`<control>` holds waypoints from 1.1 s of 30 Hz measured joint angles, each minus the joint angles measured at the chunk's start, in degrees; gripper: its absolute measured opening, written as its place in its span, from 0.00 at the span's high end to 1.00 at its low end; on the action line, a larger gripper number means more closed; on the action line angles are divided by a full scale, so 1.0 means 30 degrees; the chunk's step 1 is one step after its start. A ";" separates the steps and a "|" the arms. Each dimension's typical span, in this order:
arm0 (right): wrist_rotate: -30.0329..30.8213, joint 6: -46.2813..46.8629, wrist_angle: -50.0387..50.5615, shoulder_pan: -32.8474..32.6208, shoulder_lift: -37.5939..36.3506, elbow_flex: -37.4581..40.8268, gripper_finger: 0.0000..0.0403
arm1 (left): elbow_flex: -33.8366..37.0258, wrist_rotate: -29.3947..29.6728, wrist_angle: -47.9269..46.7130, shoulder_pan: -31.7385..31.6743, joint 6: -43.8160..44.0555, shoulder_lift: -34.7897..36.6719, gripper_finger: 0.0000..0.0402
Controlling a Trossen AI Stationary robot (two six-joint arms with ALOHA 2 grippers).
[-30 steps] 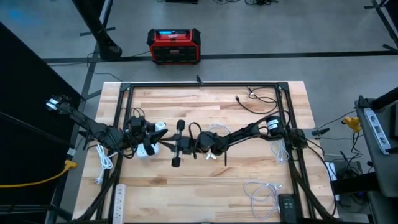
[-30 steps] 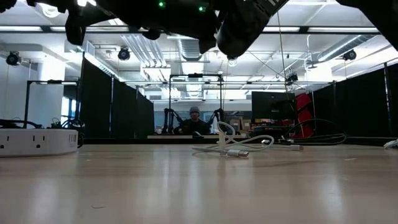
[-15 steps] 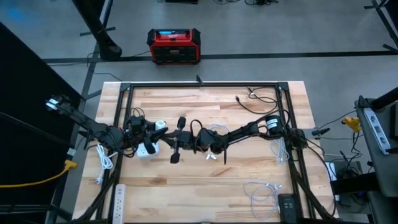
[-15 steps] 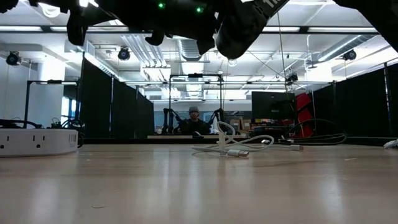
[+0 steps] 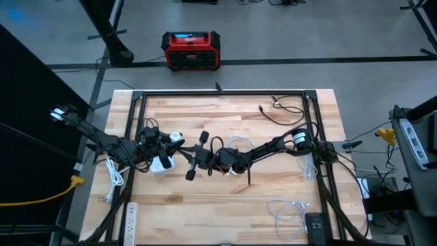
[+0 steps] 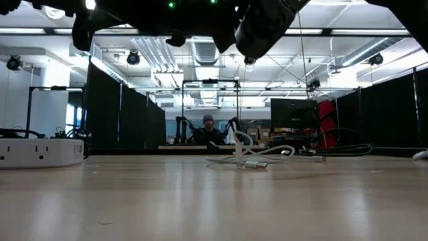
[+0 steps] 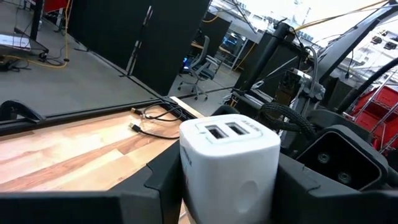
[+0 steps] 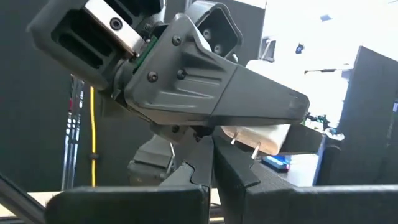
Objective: Insert USB
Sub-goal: Insert the white charger adapter into the top white outlet extension
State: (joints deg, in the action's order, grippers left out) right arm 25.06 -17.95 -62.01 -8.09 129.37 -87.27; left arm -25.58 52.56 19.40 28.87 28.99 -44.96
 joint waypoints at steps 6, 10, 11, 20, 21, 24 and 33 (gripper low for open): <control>0.0882 -0.0716 0.0567 -0.0061 -0.0018 0.0029 1.00 | 0.0007 -0.0007 -0.0371 0.0080 0.0050 0.0134 0.64; 0.1093 -0.1498 0.0673 -0.0105 -0.0049 0.0091 1.00 | 0.0007 -0.0120 -0.0683 0.0114 0.0235 0.0267 0.65; 0.1093 -0.1511 0.0691 -0.0105 -0.0056 0.0091 1.00 | 0.0007 -0.0131 -0.0764 0.0114 0.0326 0.0311 0.65; -0.0100 -0.1533 0.1794 -0.0097 -0.0126 0.0098 1.00 | 0.0007 -0.0562 -0.1314 0.0158 0.0707 0.0461 0.65; -0.0200 -0.1534 0.2216 -0.0091 -0.0127 0.0105 1.00 | 0.0007 -0.0820 -0.1335 0.0172 0.0805 0.0482 0.66; -0.0005 -0.1554 0.4084 0.0008 -0.0177 0.0149 1.00 | -0.0007 -0.1143 -0.1543 0.0234 0.0882 0.0498 0.66; -0.3283 -0.0884 1.0393 -0.0005 -0.1487 0.0270 1.00 | -0.0007 -0.1128 -0.6620 0.0186 0.3053 0.1281 0.66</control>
State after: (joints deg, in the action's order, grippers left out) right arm 15.21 -20.60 -30.83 -8.11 124.91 -86.46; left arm -25.61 49.17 -0.45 29.43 38.15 -41.11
